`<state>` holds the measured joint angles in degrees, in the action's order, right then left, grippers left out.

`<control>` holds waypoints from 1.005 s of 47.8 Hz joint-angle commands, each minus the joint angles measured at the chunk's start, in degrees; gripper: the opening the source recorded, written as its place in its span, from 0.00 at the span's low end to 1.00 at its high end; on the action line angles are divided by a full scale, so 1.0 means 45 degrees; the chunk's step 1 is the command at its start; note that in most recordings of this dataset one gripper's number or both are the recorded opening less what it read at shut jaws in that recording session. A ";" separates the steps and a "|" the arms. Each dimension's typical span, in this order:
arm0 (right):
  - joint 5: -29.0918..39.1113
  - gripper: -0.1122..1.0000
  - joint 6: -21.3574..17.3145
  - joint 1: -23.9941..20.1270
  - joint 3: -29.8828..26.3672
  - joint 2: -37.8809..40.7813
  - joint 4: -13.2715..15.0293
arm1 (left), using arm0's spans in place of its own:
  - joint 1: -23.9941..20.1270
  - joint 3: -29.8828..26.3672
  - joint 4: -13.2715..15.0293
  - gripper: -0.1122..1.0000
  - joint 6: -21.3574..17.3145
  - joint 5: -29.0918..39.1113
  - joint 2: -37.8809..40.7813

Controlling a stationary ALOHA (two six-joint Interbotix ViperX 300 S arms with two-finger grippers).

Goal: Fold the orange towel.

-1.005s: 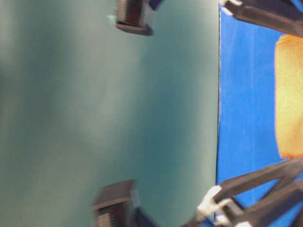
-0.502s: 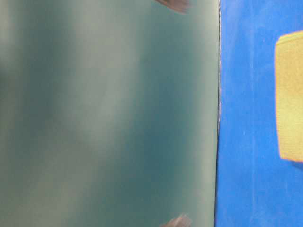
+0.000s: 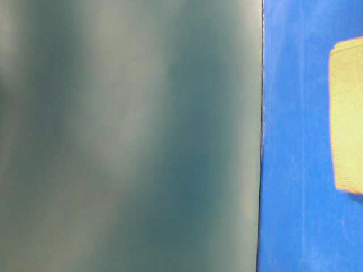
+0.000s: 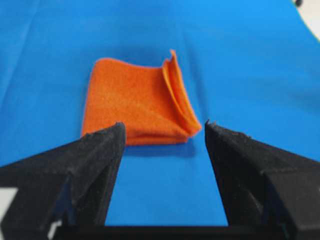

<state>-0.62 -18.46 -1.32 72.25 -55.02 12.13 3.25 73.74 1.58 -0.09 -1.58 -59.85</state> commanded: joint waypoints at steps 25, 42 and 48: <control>-0.2695 0.63 0.0020 0.0547 0.1719 0.0078 -0.0059 | -0.0059 0.1152 -0.0020 0.63 -0.0039 0.0508 -0.1719; -0.2695 0.63 0.0020 0.0566 0.1719 0.0078 -0.0078 | -0.0059 0.1152 -0.0020 0.63 -0.0020 0.0508 -0.1719; -0.2637 0.63 0.0020 0.0566 0.1699 0.0078 -0.0078 | -0.0059 0.1152 -0.0020 0.63 -0.0020 0.0527 -0.1719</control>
<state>-12.04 -18.37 1.05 80.60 -55.11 11.87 3.25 79.63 1.58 -0.18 1.05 -67.94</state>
